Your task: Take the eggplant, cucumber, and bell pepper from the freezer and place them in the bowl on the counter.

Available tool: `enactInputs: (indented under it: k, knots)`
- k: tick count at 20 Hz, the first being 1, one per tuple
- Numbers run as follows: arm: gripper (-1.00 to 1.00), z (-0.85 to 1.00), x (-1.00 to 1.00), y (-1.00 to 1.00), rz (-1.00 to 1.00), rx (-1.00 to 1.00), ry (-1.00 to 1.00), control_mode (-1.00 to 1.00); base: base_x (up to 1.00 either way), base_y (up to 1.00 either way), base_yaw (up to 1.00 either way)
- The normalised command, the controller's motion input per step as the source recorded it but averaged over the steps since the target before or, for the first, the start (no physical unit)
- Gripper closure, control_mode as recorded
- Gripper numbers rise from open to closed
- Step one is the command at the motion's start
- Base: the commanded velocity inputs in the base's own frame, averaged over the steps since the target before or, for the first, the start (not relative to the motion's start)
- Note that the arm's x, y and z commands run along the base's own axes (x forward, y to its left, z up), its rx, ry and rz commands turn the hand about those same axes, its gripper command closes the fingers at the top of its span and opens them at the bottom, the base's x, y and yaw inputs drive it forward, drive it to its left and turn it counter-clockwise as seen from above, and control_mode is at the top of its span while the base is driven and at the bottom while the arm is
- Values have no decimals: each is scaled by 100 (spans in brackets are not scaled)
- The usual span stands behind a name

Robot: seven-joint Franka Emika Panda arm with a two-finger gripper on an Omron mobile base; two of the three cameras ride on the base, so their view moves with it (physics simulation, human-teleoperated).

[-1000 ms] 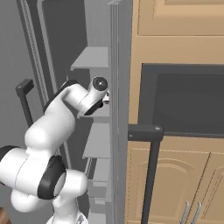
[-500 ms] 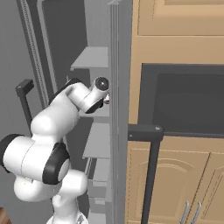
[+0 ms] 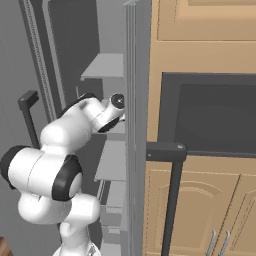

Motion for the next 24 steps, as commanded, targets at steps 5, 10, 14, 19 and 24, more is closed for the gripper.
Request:
enactInputs:
  k: [5, 10, 14, 19, 24]
  knots:
    - [-100, -1, 19, 0, 1, 0, 2, -100, 0, 0, 0]
    - [-100, 0, 24, 0, 1, 0, 2, -100, 0, 0, 0]
    - [-100, 0, 28, 0, 1, 0, 2, -100, 0, 0, 0]
    - [-100, 0, 27, 0, 1, 0, 5, -100, 0, 0, 0]
    - [-100, -6, 13, 0, 1, 0, 5, -100, 0, 0, 0]
